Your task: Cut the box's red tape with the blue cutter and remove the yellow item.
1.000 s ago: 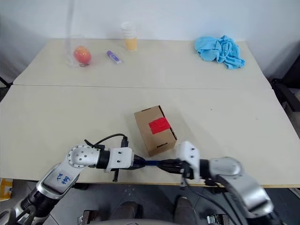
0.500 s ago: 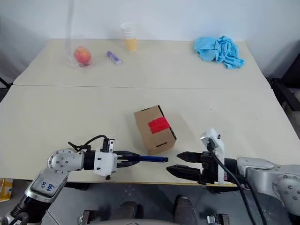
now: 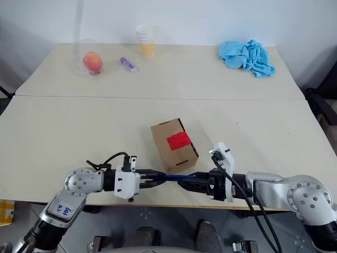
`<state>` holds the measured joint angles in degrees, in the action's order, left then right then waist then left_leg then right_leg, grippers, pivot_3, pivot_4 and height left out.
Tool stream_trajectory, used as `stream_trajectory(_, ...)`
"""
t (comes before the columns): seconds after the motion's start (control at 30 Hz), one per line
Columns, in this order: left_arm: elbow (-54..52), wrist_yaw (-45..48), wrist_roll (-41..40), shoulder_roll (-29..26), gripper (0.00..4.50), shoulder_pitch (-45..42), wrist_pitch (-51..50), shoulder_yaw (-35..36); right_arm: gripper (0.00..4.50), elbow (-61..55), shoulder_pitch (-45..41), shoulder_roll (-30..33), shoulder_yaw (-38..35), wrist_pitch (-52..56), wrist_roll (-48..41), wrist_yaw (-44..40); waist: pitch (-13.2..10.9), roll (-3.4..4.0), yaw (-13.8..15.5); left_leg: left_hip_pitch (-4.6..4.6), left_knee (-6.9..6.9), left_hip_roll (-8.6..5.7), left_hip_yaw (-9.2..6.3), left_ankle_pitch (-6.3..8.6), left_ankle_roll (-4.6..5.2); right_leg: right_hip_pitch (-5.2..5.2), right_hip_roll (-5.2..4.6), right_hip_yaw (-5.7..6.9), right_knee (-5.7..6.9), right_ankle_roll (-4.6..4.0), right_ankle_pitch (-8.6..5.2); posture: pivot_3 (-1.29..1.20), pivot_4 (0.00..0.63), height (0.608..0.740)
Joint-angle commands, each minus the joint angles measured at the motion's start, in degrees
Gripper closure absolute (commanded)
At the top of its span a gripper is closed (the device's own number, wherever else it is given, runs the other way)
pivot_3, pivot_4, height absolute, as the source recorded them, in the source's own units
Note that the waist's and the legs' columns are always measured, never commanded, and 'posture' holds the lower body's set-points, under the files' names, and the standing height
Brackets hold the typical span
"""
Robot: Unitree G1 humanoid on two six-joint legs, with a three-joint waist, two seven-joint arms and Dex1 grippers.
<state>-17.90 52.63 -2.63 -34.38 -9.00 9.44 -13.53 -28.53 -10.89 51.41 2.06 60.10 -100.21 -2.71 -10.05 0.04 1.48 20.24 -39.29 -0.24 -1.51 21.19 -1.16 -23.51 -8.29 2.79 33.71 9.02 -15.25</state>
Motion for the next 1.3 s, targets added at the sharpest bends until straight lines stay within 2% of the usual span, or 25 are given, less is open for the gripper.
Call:
stream_trajectory(0.03,-1.5,-0.7,0.2,0.3,4.08,-1.2,0.8,-0.1,2.68,0.3,-1.2,-1.0,0.1,-1.1,-2.0,1.1,0.0,0.0,0.0,0.0,0.0,0.0,0.0,0.0,0.0,0.01,0.0,0.0,0.0,0.0,0.0,0.0,0.15,0.74)
stream_trajectory(0.47,-0.8,-1.0,0.8,1.1,4.08,-2.5,1.0,-0.9,2.68,1.5,-3.2,-2.5,1.9,-0.3,-1.6,1.6,0.0,0.0,0.0,0.02,0.0,0.0,0.0,0.01,0.02,-0.01,0.0,0.0,-0.03,0.0,0.0,0.0,0.15,0.74)
stream_trajectory(0.57,-0.6,-1.1,0.9,1.1,4.08,-2.6,1.2,-0.9,3.24,1.7,-3.3,-3.1,1.9,-0.5,-1.5,1.7,0.0,0.0,0.0,0.02,0.0,0.0,0.0,0.01,0.02,-0.01,0.0,0.0,-0.03,0.0,0.0,0.0,0.15,0.74)
stream_trajectory(0.67,-0.4,-1.3,1.1,1.2,4.08,-2.8,1.3,-0.9,4.23,1.9,-3.4,-3.5,2.0,-0.2,-1.5,1.4,0.0,0.0,0.0,0.03,0.0,0.0,0.0,0.01,0.02,-0.02,0.0,0.0,-0.03,0.0,0.0,0.0,0.15,0.74)
stream_trajectory(0.7,-0.4,-1.4,1.2,1.3,4.08,-2.9,1.3,-1.0,4.35,1.9,-3.3,-3.5,2.0,-0.1,-1.5,1.4,0.0,0.0,0.0,0.03,0.0,0.0,-0.01,0.01,0.02,-0.02,0.0,0.0,-0.02,0.0,0.0,0.0,0.15,0.74)
stream_trajectory(0.83,-1.0,-0.3,-0.7,1.3,4.08,-3.1,0.5,-1.1,4.33,2.1,-3.3,-3.5,1.9,0.0,-1.1,1.0,0.0,0.0,0.0,0.04,0.0,0.0,-0.01,0.01,0.02,-0.02,0.0,0.0,-0.03,0.0,0.0,0.0,0.15,0.74)
stream_trajectory(0.9,-2.5,-0.3,-2.6,1.4,3.37,-2.9,-1.1,-0.1,4.33,2.2,-3.1,-2.6,1.2,0.4,-1.2,0.2,0.0,0.0,0.0,0.04,0.0,0.0,-0.01,0.01,0.02,-0.02,0.0,0.0,-0.03,0.0,0.0,0.0,0.15,0.74)
stream_trajectory(0.93,-3.0,-0.3,-3.2,1.3,3.18,-2.8,-1.6,0.3,4.33,2.1,-2.9,-2.2,0.9,0.5,-1.2,-0.2,0.0,0.0,0.0,0.04,0.0,0.0,-0.01,0.01,0.03,-0.02,0.0,0.0,-0.03,0.0,0.0,0.0,0.15,0.74)
stream_trajectory(1.0,-5.6,0.4,-8.5,0.5,2.61,-2.2,-7.7,2.0,4.33,1.8,-2.5,-0.6,-0.3,1.2,-2.0,-1.7,0.0,0.0,0.0,0.05,0.0,0.0,-0.02,0.01,0.02,-0.03,0.0,0.0,-0.04,0.0,0.0,0.0,0.15,0.74)
stream_trajectory(1.1,-10.7,1.1,-21.7,-3.2,2.57,-0.9,-23.5,7.4,4.33,0.7,-0.5,3.4,-3.7,2.4,-4.5,-5.7,0.0,0.0,0.0,0.07,0.0,0.01,-0.06,0.01,0.03,-0.05,0.0,0.01,-0.02,0.0,0.0,0.0,0.15,0.74)
stream_trajectory(1.17,-11.5,3.9,-31.7,-9.0,2.57,1.7,-34.0,13.5,4.33,-0.1,2.5,7.2,-8.0,3.7,-6.3,-9.7,0.0,0.0,-0.1,0.09,0.0,0.02,-0.06,0.01,0.03,-0.07,0.0,0.01,0.0,0.0,0.0,0.0,0.15,0.74)
stream_trajectory(1.23,-10.0,6.0,-36.9,-13.0,2.57,4.1,-39.0,18.3,4.33,-0.5,5.2,10.2,-11.7,4.5,-7.2,-12.9,0.0,0.01,-0.3,0.06,0.04,0.02,-0.05,0.02,0.04,-0.07,0.01,0.02,-0.03,-0.01,-0.01,0.0,0.15,0.74)
stream_trajectory(1.3,-6.9,6.0,-40.0,-14.3,2.57,5.5,-42.2,22.5,4.33,-0.6,7.7,12.6,-15.5,5.2,-7.8,-15.6,0.0,0.01,-0.1,0.05,0.04,0.02,-0.03,0.03,0.05,-0.05,0.02,0.01,-0.05,-0.02,-0.01,0.0,0.15,0.74)
